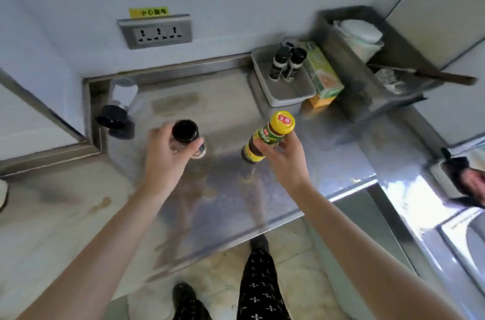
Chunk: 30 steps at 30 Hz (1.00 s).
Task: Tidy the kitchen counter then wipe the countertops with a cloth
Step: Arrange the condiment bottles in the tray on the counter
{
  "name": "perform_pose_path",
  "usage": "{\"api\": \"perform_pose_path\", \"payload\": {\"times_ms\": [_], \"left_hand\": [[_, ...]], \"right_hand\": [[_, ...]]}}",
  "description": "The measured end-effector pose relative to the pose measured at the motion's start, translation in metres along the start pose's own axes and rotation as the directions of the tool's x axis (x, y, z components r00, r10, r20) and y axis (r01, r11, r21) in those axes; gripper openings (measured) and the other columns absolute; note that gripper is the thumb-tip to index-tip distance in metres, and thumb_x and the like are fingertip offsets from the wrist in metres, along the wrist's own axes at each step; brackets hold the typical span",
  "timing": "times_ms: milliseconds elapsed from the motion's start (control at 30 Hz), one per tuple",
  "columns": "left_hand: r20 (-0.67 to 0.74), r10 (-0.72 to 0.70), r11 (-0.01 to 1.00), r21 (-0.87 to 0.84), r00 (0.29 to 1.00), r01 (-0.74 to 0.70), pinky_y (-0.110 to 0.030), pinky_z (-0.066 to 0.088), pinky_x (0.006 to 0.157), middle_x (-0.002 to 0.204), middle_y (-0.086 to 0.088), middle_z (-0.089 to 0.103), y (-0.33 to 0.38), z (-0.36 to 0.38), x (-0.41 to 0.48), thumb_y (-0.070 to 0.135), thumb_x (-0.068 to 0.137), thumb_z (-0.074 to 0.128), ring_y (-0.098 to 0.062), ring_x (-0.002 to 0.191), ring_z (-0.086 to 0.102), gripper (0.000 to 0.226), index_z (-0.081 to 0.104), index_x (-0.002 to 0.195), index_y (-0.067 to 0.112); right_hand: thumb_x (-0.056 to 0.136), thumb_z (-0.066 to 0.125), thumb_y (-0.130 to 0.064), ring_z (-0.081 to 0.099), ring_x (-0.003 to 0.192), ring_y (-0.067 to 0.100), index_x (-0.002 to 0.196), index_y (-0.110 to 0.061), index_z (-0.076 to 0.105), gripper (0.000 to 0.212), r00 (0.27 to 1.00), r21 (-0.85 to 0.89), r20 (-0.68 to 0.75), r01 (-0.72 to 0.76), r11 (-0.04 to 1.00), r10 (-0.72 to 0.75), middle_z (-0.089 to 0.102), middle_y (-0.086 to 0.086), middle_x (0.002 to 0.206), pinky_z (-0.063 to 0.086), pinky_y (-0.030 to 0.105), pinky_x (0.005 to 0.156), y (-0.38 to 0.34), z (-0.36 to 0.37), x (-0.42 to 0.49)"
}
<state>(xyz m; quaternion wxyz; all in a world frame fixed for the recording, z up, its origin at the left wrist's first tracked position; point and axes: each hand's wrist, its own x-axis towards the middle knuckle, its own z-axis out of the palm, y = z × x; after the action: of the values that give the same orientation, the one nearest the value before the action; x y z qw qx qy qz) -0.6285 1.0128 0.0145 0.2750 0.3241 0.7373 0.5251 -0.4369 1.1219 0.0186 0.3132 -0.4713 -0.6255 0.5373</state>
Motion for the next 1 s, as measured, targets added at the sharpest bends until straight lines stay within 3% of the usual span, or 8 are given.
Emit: {"api": "perform_pose_path", "payload": {"times_ms": [100, 267, 400, 533, 633, 733, 900, 1000], "left_hand": [[-0.012, 0.009, 0.999, 0.034, 1.0, -0.009, -0.037, 0.054, 0.084, 0.113, -0.021, 0.058, 0.013, 0.041, 0.024, 0.048, 0.062, 0.072, -0.023, 0.092, 0.065, 0.055, 0.058, 0.106, 0.019], [-0.026, 0.014, 0.997, -0.07, 1.0, -0.016, -0.028, 0.048, 0.084, 0.101, -0.001, 0.059, 0.048, 0.117, 0.063, 0.011, 0.077, 0.072, -0.015, 0.09, 0.059, 0.035, 0.053, 0.106, 0.018], [-0.105, -0.015, 0.994, -0.106, 0.994, 0.004, -0.01, 0.047, 0.071, 0.11, -0.007, 0.055, 0.067, 0.161, 0.099, 0.009, 0.078, 0.071, -0.005, 0.082, 0.059, 0.044, 0.052, 0.118, 0.004], [-0.225, -0.028, 0.992, -0.129, 0.974, -0.001, -0.004, 0.042, 0.066, 0.093, 0.004, 0.058, 0.077, 0.174, 0.135, 0.007, 0.078, 0.07, 0.011, 0.07, 0.057, 0.037, 0.055, 0.112, 0.003], [-0.298, -0.017, 0.995, -0.102, 0.954, -0.014, -0.004, 0.041, 0.066, 0.091, 0.004, 0.058, 0.077, 0.17, 0.15, 0.005, 0.078, 0.069, 0.017, 0.067, 0.055, 0.038, 0.054, 0.112, 0.001], [-0.309, -0.023, 0.996, -0.09, 0.951, -0.005, -0.003, 0.041, 0.064, 0.089, 0.006, 0.056, 0.074, 0.171, 0.156, 0.003, 0.077, 0.069, 0.017, 0.064, 0.055, 0.035, 0.053, 0.108, 0.009], [-0.342, -0.024, 0.995, -0.096, 0.939, -0.009, -0.002, 0.041, 0.059, 0.082, 0.009, 0.052, 0.068, 0.176, 0.157, -0.003, 0.077, 0.067, 0.018, 0.06, 0.055, 0.036, 0.054, 0.109, 0.009], [-0.333, -0.063, 0.991, -0.132, 0.941, 0.02, -0.002, 0.041, 0.058, 0.082, 0.01, 0.054, 0.065, 0.177, 0.161, -0.002, 0.077, 0.068, 0.015, 0.057, 0.056, 0.031, 0.054, 0.101, 0.013]], "right_hand": [[0.078, 0.073, -0.008, 0.062, 0.082, -0.002, 0.098, -0.022, 0.057, 0.03, 0.998, 0.048, -0.045, 0.036, 0.998, -0.034, 0.065, -0.013, 0.089, 0.048, 0.016, 0.078, 0.002, -0.035, 0.034], [0.079, 0.072, -0.009, 0.063, 0.089, 0.01, 0.108, -0.005, 0.056, 0.033, 0.989, 0.131, -0.129, 0.095, 0.987, -0.078, 0.065, 0.001, 0.095, 0.052, 0.03, 0.086, -0.002, -0.086, 0.105], [0.077, 0.073, -0.013, 0.064, 0.093, 0.015, 0.108, -0.008, 0.056, 0.036, 0.987, 0.134, -0.112, 0.129, 0.983, -0.114, 0.066, 0.003, 0.098, 0.052, 0.033, 0.09, -0.012, -0.103, 0.169], [0.071, 0.075, -0.021, 0.065, 0.097, 0.021, 0.102, -0.017, 0.056, 0.037, 0.984, 0.242, -0.091, 0.172, 0.955, -0.154, 0.067, 0.003, 0.099, 0.051, 0.049, 0.09, -0.027, -0.096, 0.233], [0.077, 0.072, -0.012, 0.063, 0.097, 0.017, 0.103, -0.017, 0.052, 0.033, 0.976, 0.254, -0.043, 0.217, 0.942, -0.213, 0.064, 0.0, 0.1, 0.051, 0.047, 0.092, -0.041, -0.081, 0.272], [0.078, 0.071, -0.01, 0.062, 0.099, 0.019, 0.112, -0.003, 0.05, 0.04, 0.962, 0.171, -0.02, 0.271, 0.947, -0.272, 0.062, 0.008, 0.105, 0.051, 0.042, 0.093, -0.045, -0.062, 0.299], [0.078, 0.072, -0.014, 0.06, 0.093, 0.015, 0.11, 0.0, 0.051, 0.041, 0.95, 0.016, 0.075, 0.303, 0.953, -0.303, 0.062, 0.003, 0.099, 0.051, 0.03, 0.087, -0.031, -0.039, 0.325], [0.077, 0.073, -0.02, 0.062, 0.095, 0.018, 0.111, -0.002, 0.052, 0.044, 0.937, -0.085, 0.148, 0.33, 0.94, -0.315, 0.065, 0.005, 0.102, 0.051, 0.035, 0.087, -0.023, -0.033, 0.336]]}}
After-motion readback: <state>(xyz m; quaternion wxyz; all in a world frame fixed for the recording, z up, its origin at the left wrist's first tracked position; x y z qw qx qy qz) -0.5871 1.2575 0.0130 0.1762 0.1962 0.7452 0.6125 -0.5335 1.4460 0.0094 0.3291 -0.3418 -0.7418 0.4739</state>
